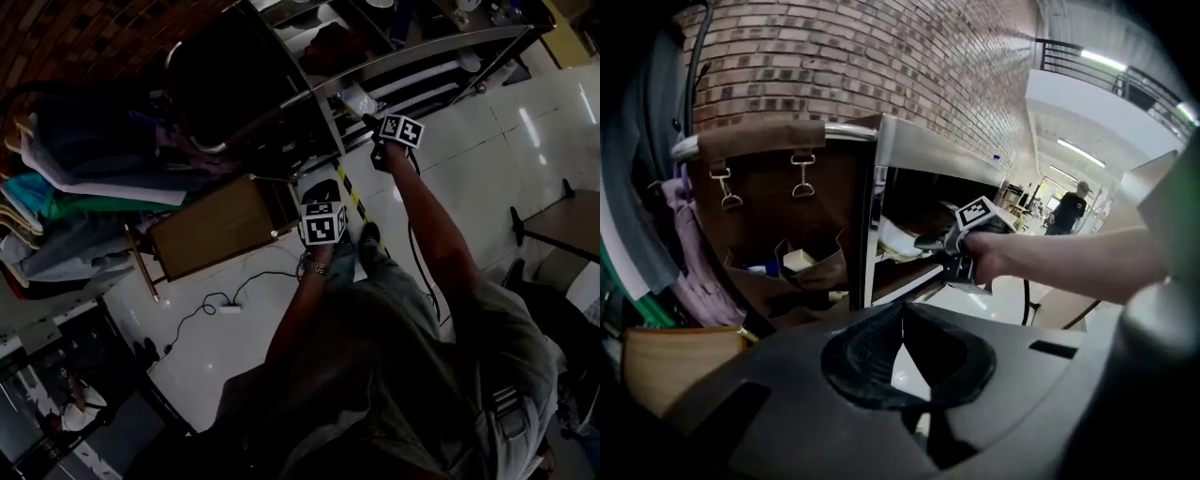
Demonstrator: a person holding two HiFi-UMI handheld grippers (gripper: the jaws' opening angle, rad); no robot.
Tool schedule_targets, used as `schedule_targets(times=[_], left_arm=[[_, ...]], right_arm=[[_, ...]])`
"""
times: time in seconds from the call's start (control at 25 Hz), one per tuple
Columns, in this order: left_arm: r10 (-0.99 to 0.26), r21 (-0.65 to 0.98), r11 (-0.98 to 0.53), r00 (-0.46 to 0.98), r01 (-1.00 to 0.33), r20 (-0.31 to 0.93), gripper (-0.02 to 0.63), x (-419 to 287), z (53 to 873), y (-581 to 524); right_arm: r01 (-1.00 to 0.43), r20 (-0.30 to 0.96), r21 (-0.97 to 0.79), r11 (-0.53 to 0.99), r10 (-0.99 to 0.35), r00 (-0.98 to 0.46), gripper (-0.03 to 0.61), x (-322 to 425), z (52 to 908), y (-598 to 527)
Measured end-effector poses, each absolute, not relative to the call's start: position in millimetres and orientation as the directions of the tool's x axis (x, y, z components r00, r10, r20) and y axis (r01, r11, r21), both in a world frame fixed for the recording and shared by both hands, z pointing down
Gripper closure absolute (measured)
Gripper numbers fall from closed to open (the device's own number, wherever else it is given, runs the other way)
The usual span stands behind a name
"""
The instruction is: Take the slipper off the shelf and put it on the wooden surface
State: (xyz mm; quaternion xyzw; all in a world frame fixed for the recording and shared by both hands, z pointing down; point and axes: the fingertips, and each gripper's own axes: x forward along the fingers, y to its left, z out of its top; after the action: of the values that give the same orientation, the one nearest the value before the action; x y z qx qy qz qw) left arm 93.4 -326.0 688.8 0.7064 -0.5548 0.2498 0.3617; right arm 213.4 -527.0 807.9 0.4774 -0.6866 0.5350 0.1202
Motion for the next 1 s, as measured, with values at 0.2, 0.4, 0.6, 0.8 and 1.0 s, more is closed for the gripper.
schedule_targets(times=[0.2, 0.4, 0.6, 0.8, 1.0], left_arm=[[-0.58, 0.264, -0.074, 0.257, -0.962, 0.773, 0.611, 81.7, 707.1, -319.6], [-0.577, 0.269, -0.077, 0.264, -0.96, 0.773, 0.611, 78.7, 711.5, -323.7], [-0.579, 0.269, -0.109, 0.281, -0.957, 0.766, 0.611, 84.3, 709.7, -340.3], [-0.611, 0.257, -0.189, 0.318, -0.948, 0.725, 0.611, 111.6, 686.0, -364.7], [-0.617, 0.2, -0.225, 0.299, -0.954, 0.728, 0.611, 137.9, 677.9, -379.6]], right_arm=[[-0.706, 0.672, -0.686, -0.175, -0.523, -0.524, 0.222, 191.5, 839.5, -556.7], [-0.599, 0.615, -0.764, -0.241, -0.552, -0.563, 0.39, 185.2, 855.2, -569.8], [-0.623, 0.53, -0.78, -0.06, -0.593, -0.607, 0.503, 189.1, 815.2, -569.4], [-0.767, 0.55, -0.627, 0.14, -0.618, -0.562, 0.517, 226.9, 752.4, -515.8], [-0.889, 0.692, -0.411, 0.203, -0.566, -0.449, 0.517, 263.2, 710.5, -419.6]])
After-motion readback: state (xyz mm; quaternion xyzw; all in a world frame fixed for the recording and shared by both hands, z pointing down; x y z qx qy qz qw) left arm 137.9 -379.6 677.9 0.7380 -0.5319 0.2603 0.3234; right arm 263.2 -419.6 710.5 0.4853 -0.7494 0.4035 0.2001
